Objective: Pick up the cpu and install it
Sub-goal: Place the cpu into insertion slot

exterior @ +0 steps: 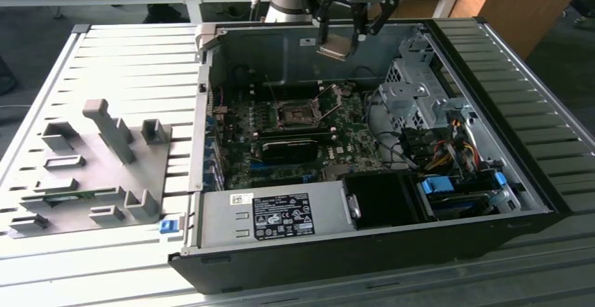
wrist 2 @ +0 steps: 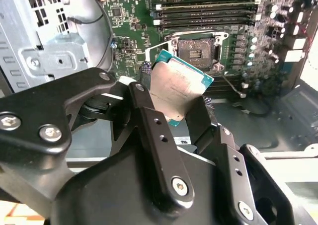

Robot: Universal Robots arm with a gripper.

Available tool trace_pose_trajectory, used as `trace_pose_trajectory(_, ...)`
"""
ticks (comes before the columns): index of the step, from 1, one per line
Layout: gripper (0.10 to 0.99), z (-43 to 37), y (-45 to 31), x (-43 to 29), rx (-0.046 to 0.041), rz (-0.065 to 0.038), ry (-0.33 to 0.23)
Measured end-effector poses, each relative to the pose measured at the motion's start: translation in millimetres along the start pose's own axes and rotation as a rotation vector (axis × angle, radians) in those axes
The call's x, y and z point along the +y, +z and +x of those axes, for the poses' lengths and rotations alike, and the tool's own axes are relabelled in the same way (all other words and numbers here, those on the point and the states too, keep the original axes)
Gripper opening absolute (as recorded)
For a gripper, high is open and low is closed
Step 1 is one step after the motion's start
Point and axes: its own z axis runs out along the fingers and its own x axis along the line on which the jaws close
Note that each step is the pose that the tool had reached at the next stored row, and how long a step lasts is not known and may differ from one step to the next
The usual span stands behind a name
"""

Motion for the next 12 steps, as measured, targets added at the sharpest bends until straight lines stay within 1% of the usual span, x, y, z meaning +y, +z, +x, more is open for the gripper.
trace_pose_trajectory(8,0.529,0.0,3.1,-0.2,-0.0079,0.001,0.113)
trace_pose_trajectory(12,0.529,0.0,4.3,-0.2,-0.0124,0.002,0.179)
